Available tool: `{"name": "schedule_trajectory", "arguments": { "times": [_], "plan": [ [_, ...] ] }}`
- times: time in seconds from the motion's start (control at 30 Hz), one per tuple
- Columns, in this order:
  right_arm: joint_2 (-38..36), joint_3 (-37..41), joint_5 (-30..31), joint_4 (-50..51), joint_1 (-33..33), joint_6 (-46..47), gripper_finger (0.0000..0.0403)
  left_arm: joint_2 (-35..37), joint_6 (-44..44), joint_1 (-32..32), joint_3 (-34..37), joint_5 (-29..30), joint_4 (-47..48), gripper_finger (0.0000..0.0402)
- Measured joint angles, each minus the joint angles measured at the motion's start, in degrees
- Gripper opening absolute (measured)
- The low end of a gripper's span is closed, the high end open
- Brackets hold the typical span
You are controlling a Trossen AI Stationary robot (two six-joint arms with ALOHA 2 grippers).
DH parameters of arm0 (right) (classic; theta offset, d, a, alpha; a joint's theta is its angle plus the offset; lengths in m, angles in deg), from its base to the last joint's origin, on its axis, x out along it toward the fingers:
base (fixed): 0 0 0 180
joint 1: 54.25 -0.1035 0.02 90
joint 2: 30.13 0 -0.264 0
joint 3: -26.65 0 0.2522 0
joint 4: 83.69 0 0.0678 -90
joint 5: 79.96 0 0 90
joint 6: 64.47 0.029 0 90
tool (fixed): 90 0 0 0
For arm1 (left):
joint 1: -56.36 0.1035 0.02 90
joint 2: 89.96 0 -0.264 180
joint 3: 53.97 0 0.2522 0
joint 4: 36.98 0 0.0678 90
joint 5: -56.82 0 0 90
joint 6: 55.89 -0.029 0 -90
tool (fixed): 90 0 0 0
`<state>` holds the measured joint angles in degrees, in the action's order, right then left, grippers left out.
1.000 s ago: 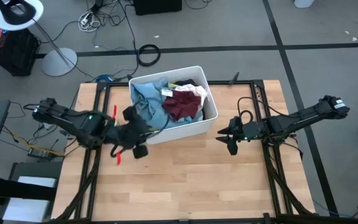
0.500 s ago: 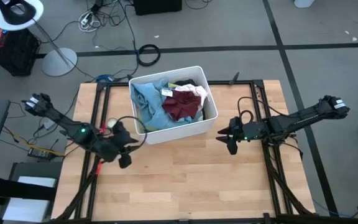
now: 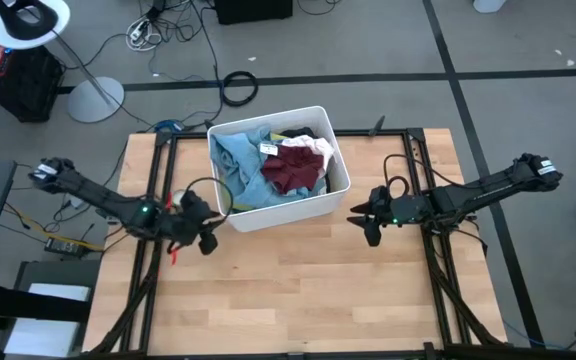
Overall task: Sort clothes
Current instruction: Adjust the white laundry bin
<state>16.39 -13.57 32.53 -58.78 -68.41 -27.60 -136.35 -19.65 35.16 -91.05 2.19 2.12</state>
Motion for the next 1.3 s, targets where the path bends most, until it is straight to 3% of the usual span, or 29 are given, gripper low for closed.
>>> {"name": "schedule_trajectory", "arguments": {
  "times": [0.3, 0.67, 1.0, 1.13, 1.3],
  "plan": [
    [-0.09, 0.00, -1.26, -2.76, 0.00, 0.46, 0.0171, -0.11, -17.08, 17.13, 3.87, -15.39, -14.23, 0.0111],
    [-0.09, 0.00, -1.62, -3.04, -0.04, 0.50, 0.0171, -2.08, -29.79, 35.73, 3.87, -25.40, -20.87, 0.0111],
    [-0.09, 0.00, -1.65, -4.01, -0.04, 0.50, 0.0171, -15.55, -33.25, 50.77, 3.87, -36.35, -39.39, 0.0111],
    [-0.09, 0.00, -1.65, -4.03, -0.04, 0.50, 0.0171, -22.54, -33.24, 54.90, 3.10, -40.61, -47.41, 0.0111],
    [-0.09, 0.00, -1.65, -4.23, -0.04, 0.48, 0.0171, -29.88, -33.26, 58.48, -0.88, -42.96, -50.83, 0.0111]
  ]
}}
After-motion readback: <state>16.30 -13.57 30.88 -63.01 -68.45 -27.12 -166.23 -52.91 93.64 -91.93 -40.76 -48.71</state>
